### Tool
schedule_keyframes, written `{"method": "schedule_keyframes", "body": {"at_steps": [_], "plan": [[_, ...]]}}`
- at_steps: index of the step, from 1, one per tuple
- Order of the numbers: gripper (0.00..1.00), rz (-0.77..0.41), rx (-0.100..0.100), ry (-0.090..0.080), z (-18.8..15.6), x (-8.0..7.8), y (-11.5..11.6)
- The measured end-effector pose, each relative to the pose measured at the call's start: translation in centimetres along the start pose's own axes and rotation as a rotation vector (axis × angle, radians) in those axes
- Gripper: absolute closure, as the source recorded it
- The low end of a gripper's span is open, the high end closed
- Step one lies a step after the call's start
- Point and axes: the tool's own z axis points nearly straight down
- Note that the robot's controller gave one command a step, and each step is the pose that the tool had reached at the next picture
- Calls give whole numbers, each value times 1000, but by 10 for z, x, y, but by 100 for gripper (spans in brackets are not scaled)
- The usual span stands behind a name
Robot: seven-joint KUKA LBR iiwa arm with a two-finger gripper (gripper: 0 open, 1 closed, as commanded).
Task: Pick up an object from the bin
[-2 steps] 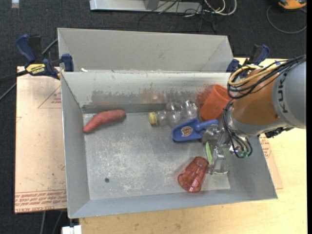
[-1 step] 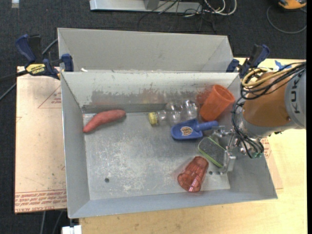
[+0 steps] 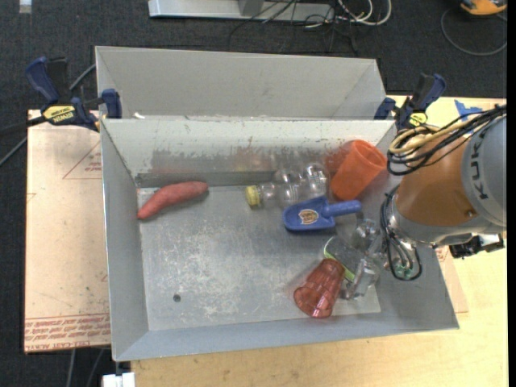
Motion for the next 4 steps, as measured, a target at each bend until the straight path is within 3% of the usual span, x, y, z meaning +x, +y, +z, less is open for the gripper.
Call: {"method": "schedule_keyframes", "body": {"at_steps": [1,2,3,4], "plan": [[0,-499,3,-9,0,4,6],[0,-482,0,-6,0,3,-6],[0,-345,-1,-21,-1,48,38],[0,-553,-3,-30,-5,53,39]]}}
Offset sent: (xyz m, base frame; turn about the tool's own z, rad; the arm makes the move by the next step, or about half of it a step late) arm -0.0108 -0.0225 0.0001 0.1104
